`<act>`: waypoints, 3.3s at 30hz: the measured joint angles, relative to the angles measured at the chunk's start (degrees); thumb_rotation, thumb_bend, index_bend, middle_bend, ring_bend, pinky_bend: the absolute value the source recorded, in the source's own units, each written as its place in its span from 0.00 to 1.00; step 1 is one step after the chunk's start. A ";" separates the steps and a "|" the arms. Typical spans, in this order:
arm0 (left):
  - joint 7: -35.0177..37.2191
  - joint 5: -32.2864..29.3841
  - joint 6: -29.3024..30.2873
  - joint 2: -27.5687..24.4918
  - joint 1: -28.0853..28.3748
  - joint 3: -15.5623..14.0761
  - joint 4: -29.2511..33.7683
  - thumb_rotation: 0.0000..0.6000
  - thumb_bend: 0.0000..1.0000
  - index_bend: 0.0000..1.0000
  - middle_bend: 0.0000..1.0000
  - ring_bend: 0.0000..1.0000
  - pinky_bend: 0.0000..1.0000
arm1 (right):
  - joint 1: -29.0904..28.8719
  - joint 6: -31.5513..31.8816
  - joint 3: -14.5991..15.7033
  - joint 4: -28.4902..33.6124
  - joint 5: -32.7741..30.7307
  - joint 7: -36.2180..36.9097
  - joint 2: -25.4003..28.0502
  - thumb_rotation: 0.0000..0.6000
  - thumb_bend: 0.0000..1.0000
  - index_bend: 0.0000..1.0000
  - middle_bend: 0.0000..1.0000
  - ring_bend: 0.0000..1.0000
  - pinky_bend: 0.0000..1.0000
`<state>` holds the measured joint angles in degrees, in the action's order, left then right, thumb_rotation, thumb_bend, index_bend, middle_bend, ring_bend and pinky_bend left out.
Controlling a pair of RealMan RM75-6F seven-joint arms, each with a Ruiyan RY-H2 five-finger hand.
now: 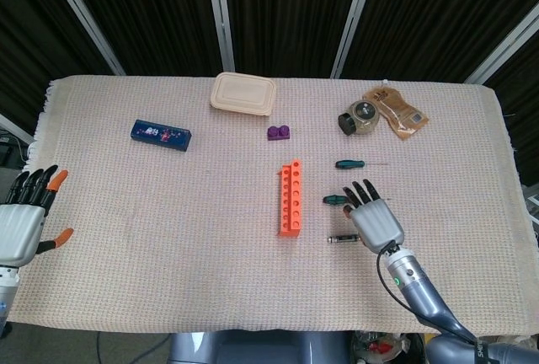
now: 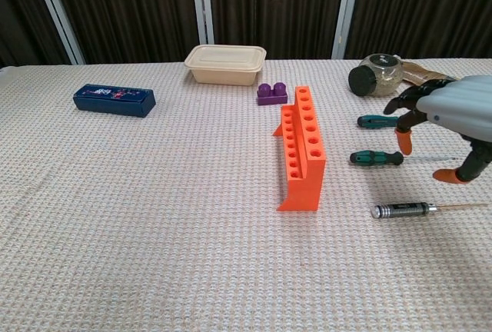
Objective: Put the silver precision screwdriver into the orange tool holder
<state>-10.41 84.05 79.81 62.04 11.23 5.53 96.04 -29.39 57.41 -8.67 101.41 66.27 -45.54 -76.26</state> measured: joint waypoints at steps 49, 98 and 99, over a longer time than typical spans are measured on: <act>3.08 -2.18 -0.81 0.02 1.97 0.55 -2.74 1.00 0.18 0.00 0.00 0.00 0.00 | -9.06 3.79 5.68 -5.70 -16.86 -6.56 -13.37 1.00 0.23 0.48 0.11 0.00 0.00; 3.64 -2.57 -0.32 0.04 1.63 -0.03 -2.58 1.00 0.18 0.00 0.00 0.00 0.00 | -10.33 4.97 3.68 -2.40 -15.33 4.96 -8.72 1.00 0.33 0.64 0.21 0.01 0.00; 3.61 -2.44 -0.30 0.02 1.62 -0.09 -2.43 1.00 0.18 0.00 0.00 0.00 0.00 | -10.15 4.78 3.22 -1.50 -15.17 6.46 -7.71 1.00 0.33 0.64 0.21 0.01 0.00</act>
<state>-6.79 81.61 79.51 62.06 12.85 5.44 93.61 -39.54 62.19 -5.44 99.91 51.10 -39.08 -83.97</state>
